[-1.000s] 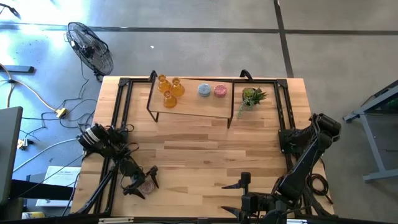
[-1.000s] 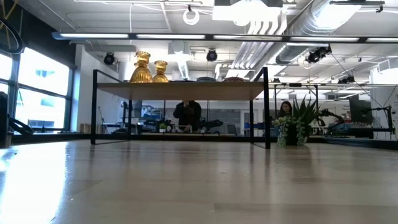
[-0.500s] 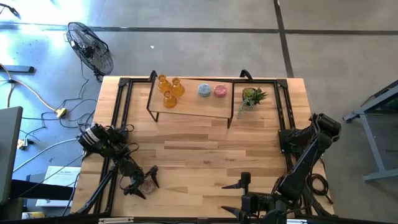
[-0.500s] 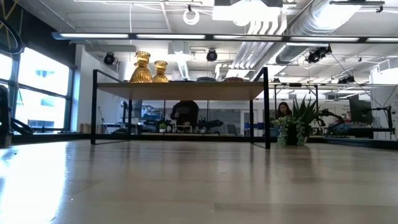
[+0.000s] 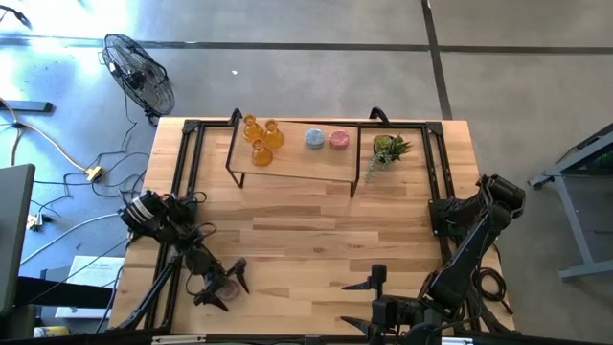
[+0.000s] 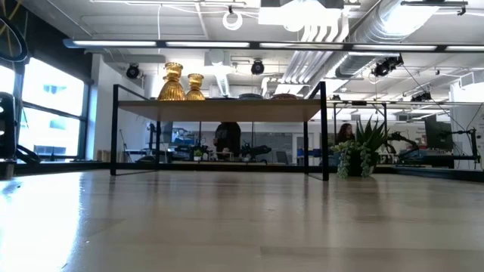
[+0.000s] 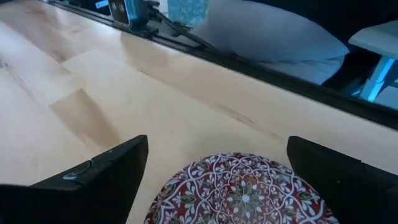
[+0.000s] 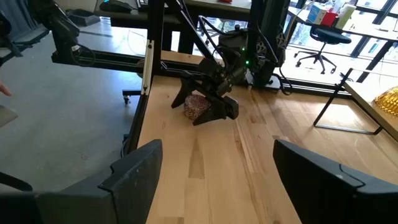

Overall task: Pick & Place candle stick holders
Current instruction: Put the red scented candle on the shelf

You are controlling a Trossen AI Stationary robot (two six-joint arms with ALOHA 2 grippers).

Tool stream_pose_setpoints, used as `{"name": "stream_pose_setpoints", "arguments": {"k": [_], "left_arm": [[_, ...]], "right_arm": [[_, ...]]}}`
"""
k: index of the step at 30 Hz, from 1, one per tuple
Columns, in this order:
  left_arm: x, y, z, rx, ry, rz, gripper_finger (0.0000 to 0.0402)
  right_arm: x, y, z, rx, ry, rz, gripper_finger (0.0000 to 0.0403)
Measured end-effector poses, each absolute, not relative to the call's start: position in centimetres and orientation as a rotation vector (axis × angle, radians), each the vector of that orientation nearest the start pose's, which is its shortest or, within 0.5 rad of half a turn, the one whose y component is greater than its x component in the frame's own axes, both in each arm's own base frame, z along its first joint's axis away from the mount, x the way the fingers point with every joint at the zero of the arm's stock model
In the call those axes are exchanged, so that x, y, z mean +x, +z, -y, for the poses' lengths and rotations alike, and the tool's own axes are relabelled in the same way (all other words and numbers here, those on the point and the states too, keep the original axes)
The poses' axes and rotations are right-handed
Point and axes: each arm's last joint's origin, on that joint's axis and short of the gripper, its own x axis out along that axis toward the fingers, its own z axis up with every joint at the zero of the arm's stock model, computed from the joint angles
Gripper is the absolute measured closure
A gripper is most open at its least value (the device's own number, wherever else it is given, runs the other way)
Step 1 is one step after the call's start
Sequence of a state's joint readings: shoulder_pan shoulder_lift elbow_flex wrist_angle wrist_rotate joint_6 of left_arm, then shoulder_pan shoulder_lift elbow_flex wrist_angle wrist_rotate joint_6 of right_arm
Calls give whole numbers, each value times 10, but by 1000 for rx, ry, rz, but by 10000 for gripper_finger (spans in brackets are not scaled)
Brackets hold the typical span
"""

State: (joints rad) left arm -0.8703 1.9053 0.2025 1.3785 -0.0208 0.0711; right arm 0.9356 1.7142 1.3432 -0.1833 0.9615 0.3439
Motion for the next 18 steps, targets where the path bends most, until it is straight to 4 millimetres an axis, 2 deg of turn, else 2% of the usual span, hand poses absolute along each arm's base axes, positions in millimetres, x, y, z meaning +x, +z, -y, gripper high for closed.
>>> {"name": "stream_pose_setpoints", "arguments": {"k": [18], "left_arm": [[151,75,178,196,-857,-243,25]], "right_arm": [[244,288,-291,-110,-84,-310,100]]}}
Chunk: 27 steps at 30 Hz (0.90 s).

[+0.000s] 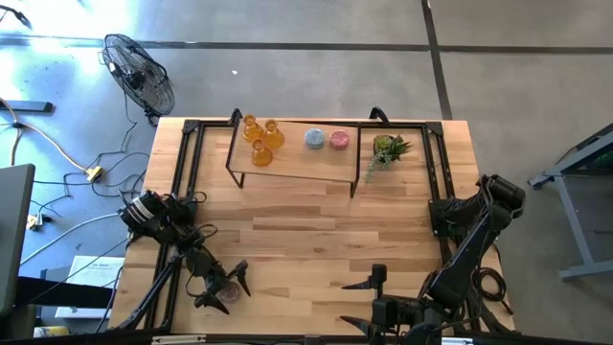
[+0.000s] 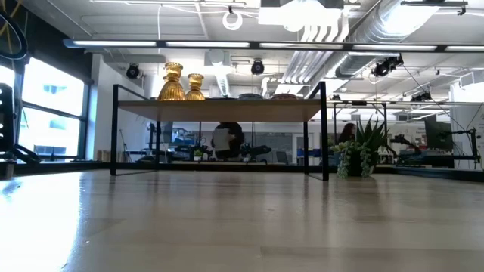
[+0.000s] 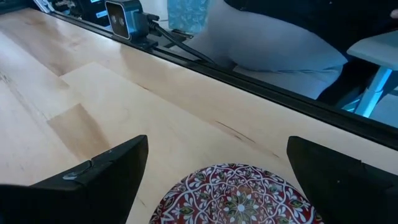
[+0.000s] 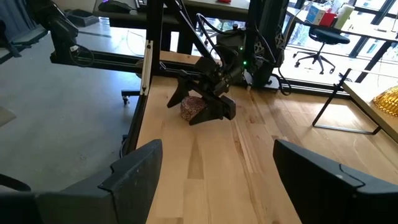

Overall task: Pick & Place candle stick holders
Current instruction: Put the red scented candle on the shelf

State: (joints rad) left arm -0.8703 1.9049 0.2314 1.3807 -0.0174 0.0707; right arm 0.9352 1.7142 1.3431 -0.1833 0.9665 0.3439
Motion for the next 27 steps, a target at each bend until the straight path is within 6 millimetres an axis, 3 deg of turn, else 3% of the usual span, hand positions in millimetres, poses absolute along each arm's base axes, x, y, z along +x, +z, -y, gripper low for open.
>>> {"name": "stream_pose_setpoints", "arguments": {"k": [10,27], "left_arm": [[148,66,176,165,-870,-377,25],[148,66,176,164,-867,-371,25]], "right_arm": [[244,287,-291,-110,-80,-312,100],[247,287,-289,-108,-84,-315,100]]}}
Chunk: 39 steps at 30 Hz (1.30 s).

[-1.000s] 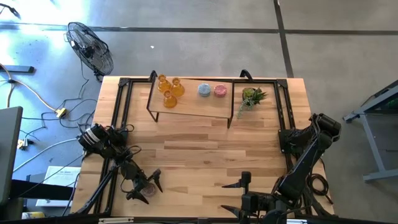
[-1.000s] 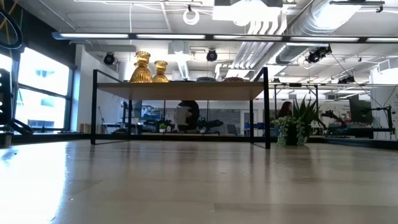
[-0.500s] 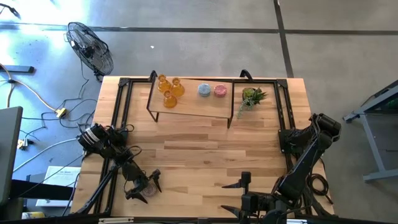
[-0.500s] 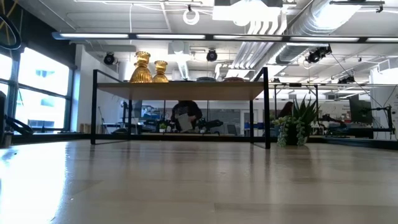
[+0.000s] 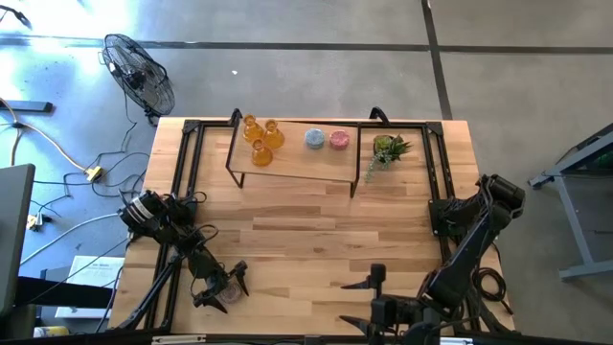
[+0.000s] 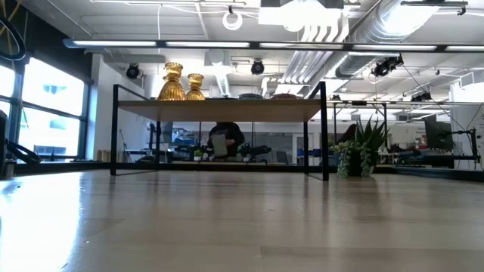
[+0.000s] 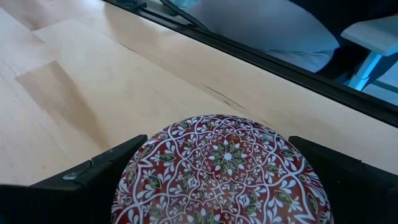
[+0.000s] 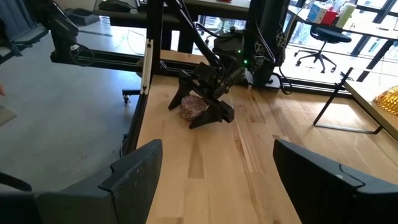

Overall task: Pick & Place candle stick holders
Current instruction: Put the red scented candle on the shelf

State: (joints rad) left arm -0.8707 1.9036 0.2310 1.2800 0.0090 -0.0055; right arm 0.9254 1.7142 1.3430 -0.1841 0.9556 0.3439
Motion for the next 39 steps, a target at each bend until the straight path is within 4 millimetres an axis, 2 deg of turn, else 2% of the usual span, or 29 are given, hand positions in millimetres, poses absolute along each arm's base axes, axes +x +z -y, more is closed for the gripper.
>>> {"name": "stream_pose_setpoints", "arguments": {"k": [39], "left_arm": [[149,66,176,121,-837,-392,25]], "right_arm": [[248,287,-288,-95,-90,-315,100]]}}
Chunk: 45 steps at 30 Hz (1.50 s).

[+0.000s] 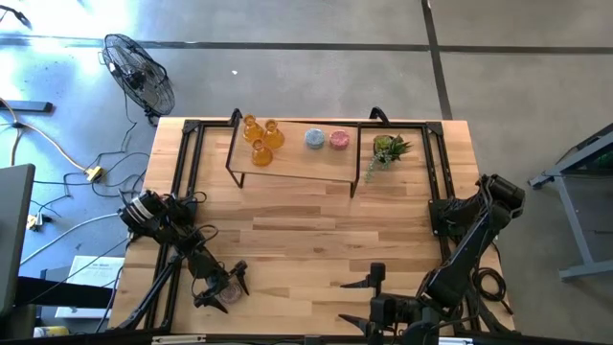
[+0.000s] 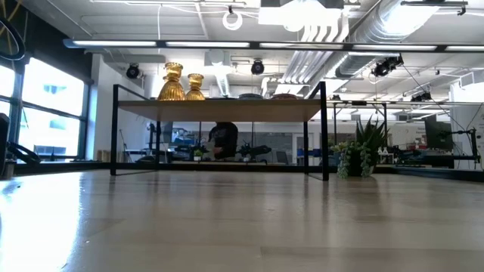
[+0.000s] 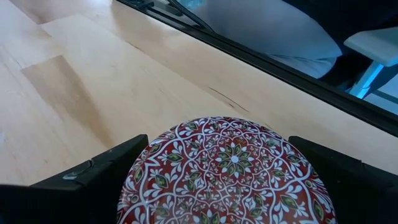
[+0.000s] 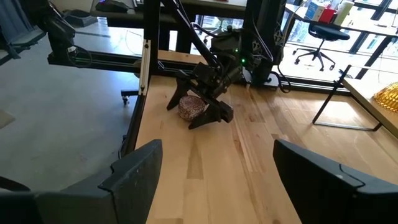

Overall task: Pick & Place candle stick holders
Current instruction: Put the red scented candle on the shelf

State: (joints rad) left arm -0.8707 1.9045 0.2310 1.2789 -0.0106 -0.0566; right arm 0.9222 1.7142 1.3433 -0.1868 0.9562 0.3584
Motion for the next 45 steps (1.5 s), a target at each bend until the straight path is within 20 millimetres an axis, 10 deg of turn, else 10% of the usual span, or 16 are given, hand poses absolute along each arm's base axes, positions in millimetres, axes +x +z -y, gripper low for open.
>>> {"name": "stream_pose_setpoints", "arguments": {"k": [30,45], "left_arm": [[151,63,172,41,-652,-445,26],[144,62,177,103,-616,-425,127]], "right_arm": [[248,286,-287,-101,-92,-323,100],[248,286,-287,-101,-92,-324,100]]}}
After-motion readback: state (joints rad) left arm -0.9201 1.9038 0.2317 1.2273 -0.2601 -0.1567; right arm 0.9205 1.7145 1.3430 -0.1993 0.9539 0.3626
